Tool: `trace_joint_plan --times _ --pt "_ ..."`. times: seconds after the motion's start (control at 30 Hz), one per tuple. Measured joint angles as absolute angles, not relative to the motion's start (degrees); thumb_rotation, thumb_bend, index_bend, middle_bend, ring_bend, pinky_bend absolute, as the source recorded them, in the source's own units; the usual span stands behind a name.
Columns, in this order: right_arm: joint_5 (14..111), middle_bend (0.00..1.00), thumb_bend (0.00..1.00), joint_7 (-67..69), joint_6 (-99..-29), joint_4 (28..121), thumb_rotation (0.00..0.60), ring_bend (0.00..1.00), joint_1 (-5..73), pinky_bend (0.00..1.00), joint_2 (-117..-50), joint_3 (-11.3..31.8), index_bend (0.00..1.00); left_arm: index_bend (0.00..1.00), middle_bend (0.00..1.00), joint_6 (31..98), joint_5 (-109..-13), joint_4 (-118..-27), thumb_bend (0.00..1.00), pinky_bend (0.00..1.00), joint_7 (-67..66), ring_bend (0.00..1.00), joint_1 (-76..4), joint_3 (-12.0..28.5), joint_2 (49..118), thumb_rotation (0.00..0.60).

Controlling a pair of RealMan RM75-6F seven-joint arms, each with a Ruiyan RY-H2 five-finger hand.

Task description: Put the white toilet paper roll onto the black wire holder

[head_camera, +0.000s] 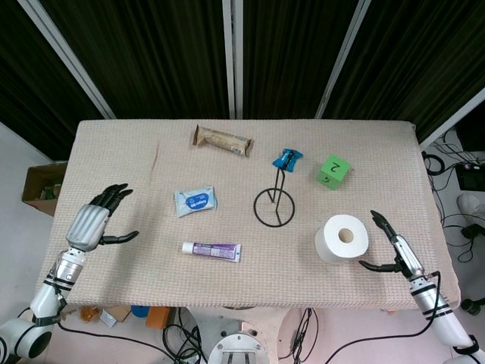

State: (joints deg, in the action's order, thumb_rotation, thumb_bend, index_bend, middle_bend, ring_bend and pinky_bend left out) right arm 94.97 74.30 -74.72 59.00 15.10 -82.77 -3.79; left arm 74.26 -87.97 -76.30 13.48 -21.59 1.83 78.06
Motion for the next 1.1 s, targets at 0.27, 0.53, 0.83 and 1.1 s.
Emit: trace_joint_plan --times 0.27,0.53,0.83,1.1 --pt "95.8 0.00 0.00 76.6 -71.8 58.5 0.600 0.00 18.4 0.00 -84.0 -4.3 0.00 0.11 0.06 74.5 -88.1 -76.1 0.04 0.23 12.8 0.06 -21.4 1.8 78.0 0.088" --pt "97.7 0.00 0.00 76.2 -70.3 58.6 0.600 0.00 20.7 0.02 -84.2 -6.3 0.00 0.11 0.06 74.7 -88.1 -75.9 0.04 0.23 12.9 0.06 -21.1 1.7 77.9 0.087" --pt "97.5 0.05 0.00 72.5 -69.4 59.2 0.600 0.01 21.6 0.08 -84.0 -7.0 0.00 0.11 0.06 74.9 -88.2 -76.0 0.04 0.23 13.5 0.06 -20.9 1.7 77.7 0.091" --pt "93.9 0.31 0.09 68.3 -69.4 60.9 0.600 0.19 21.0 0.23 -84.0 -5.4 0.41 0.11 0.06 74.4 -88.0 -75.8 0.04 0.23 14.2 0.06 -20.9 1.6 77.8 0.091"
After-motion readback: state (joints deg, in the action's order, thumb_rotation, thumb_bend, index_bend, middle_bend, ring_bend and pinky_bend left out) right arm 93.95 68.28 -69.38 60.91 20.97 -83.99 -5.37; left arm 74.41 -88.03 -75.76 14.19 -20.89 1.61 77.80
